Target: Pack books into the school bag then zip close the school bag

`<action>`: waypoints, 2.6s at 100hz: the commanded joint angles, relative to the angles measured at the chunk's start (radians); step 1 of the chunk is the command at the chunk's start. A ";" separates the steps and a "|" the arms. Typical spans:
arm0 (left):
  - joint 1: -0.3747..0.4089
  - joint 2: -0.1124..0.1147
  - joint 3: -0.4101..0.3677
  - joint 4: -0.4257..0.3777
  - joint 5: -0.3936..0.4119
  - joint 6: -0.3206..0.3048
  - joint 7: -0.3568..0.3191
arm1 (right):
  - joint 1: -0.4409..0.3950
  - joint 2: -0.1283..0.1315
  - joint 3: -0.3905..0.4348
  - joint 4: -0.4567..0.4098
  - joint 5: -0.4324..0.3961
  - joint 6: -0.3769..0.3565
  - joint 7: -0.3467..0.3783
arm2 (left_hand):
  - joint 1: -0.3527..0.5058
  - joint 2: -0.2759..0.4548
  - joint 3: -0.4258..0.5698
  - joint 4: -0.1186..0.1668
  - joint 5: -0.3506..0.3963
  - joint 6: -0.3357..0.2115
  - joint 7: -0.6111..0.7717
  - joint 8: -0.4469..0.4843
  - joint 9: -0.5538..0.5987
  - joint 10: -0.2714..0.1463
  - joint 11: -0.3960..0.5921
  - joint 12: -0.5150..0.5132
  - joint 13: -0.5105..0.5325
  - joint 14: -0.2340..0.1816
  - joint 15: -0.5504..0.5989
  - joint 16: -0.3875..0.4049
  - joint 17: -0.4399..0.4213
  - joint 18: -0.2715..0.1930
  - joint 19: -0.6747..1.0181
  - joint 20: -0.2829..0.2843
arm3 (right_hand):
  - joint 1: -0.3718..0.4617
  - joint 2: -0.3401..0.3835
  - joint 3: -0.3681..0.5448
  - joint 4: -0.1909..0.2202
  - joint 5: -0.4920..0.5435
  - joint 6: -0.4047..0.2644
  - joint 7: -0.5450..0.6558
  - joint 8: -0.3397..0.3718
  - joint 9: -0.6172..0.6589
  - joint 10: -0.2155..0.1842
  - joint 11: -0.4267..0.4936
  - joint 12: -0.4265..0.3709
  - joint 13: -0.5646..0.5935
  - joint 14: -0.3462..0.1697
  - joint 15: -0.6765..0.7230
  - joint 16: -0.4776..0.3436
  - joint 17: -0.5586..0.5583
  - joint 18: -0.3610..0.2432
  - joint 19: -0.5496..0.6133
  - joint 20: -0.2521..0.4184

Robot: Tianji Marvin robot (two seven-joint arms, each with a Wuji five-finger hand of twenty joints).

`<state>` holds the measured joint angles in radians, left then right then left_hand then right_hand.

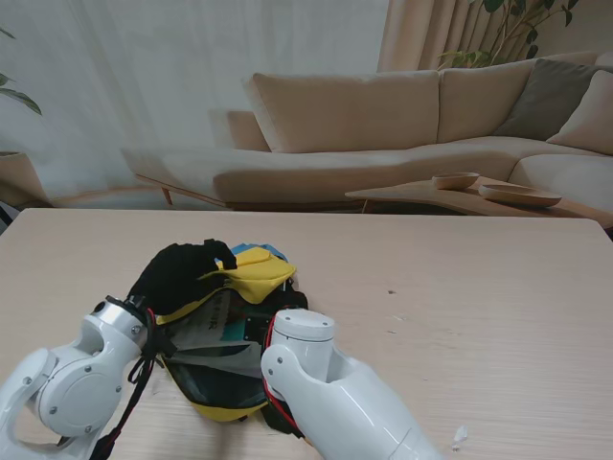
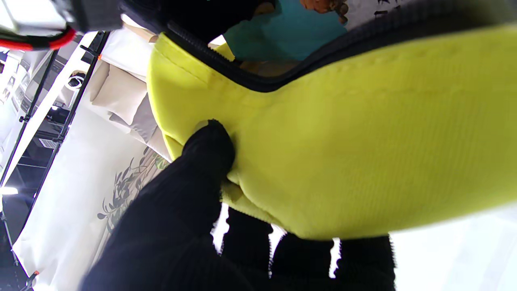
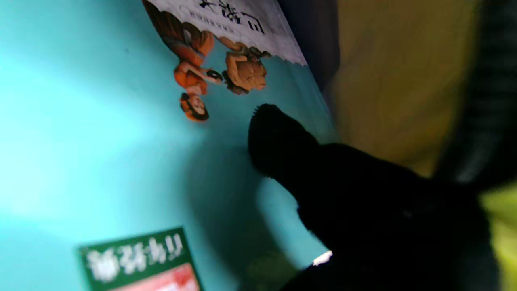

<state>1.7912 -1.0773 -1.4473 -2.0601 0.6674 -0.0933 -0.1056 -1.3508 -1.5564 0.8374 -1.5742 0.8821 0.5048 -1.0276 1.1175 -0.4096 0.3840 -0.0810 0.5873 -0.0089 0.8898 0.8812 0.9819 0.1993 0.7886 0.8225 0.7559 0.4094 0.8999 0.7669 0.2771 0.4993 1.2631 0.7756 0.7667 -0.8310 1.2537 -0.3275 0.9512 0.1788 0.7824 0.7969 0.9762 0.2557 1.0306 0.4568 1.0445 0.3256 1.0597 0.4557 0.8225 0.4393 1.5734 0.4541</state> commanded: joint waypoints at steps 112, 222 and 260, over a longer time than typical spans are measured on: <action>-0.038 -0.004 0.011 0.018 0.018 0.026 -0.016 | -0.077 0.040 0.077 -0.108 -0.277 0.183 0.335 | 0.077 0.110 -0.010 -0.006 0.012 -0.079 0.098 0.089 0.015 -0.022 0.003 0.011 -0.006 0.025 -0.003 0.002 -0.018 0.030 0.026 0.000 | -0.101 0.177 -0.066 0.211 -0.555 0.071 -0.336 -0.672 -0.727 0.040 -0.401 -0.144 -0.665 -0.075 -0.834 -0.266 -0.657 -0.178 -0.598 -0.194; -0.060 -0.001 0.024 0.038 0.021 0.023 -0.032 | -0.035 0.057 0.085 -0.043 -0.433 0.287 0.508 | 0.076 0.110 -0.013 -0.005 0.011 -0.079 0.098 0.084 0.014 -0.021 0.004 0.009 -0.007 0.024 -0.004 0.002 -0.019 0.029 0.026 0.000 | -0.129 0.119 -0.034 0.216 -0.159 0.096 -0.500 -0.528 -0.282 0.129 -0.465 -0.146 -0.249 0.064 -0.582 -0.167 -0.184 0.024 -0.318 -0.162; -0.070 0.000 0.019 0.057 0.024 0.039 -0.040 | -0.087 0.140 0.125 -0.152 -0.606 0.306 0.653 | 0.078 0.111 -0.013 -0.004 0.011 -0.078 0.098 0.084 0.012 -0.021 0.004 0.009 -0.009 0.026 -0.005 0.003 -0.022 0.028 0.024 0.000 | -0.267 0.144 -0.078 0.220 -0.289 0.127 -0.714 -0.670 -0.435 0.149 -0.492 -0.160 -0.320 0.072 -0.647 -0.190 -0.239 0.036 -0.379 -0.186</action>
<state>1.7195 -1.0742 -1.4233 -1.9985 0.6938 -0.0620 -0.1300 -1.4190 -1.4286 0.9549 -1.7040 0.2900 0.8185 -0.3821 1.1281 -0.4007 0.3624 -0.0811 0.5866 -0.0123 0.8898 0.9016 0.9819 0.1970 0.7877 0.8228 0.7557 0.4097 0.8986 0.7669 0.2736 0.4995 1.2631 0.7756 0.5487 -0.6941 1.1927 -0.1365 0.6866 0.3195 0.0875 0.1482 0.5764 0.4018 0.5388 0.3043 0.7484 0.3920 0.4202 0.2658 0.5967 0.4617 1.2090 0.2806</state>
